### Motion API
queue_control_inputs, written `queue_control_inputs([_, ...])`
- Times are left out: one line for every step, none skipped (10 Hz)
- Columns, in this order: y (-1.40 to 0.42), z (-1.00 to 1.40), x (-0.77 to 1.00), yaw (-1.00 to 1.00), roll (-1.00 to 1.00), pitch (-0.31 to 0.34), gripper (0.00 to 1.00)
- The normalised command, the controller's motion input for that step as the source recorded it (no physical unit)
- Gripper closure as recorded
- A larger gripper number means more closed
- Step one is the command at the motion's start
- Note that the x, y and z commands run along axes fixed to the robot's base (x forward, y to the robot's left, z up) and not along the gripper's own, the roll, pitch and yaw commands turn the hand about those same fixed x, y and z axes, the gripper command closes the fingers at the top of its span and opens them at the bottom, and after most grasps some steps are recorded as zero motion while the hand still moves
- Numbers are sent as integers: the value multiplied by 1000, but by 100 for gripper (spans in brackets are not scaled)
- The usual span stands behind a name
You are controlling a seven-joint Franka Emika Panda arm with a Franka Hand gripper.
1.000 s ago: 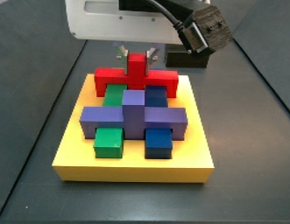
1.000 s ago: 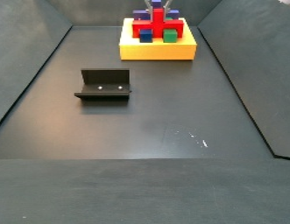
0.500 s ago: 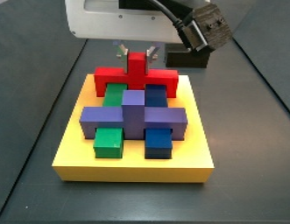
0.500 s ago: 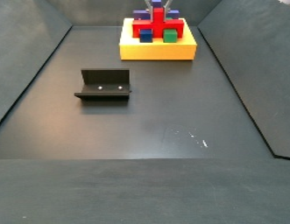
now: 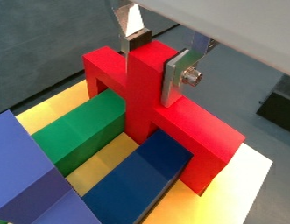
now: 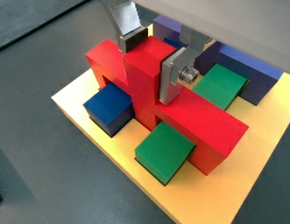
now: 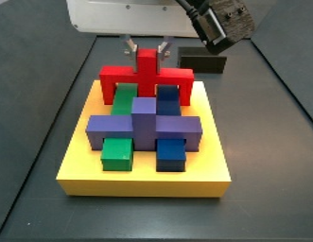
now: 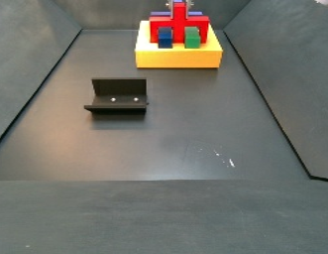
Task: Pick up the red object. Move up. Move to above the board. Insert the red object.
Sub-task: Insert the red object.
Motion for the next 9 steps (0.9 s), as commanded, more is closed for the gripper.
queue_control_inputs([-169, 0, 0, 0, 494, -11, 100])
queue_control_inputs([-131, 0, 0, 0, 474, -3, 100])
queue_control_inputs([0, -6, 0, 0, 381, 0, 100])
queue_control_inputs([17, -49, 23, 0, 183, 0, 100])
queue_control_inputs([66, 0, 0, 0, 133, 0, 100])
queue_control_inputs([66, 0, 0, 0, 111, 0, 100])
queue_control_inputs([43, -129, 0, 0, 110, 0, 100])
queue_control_inputs([57, -343, 23, 0, 117, -10, 100])
queue_control_inputs([69, -391, 0, 0, 169, -31, 100])
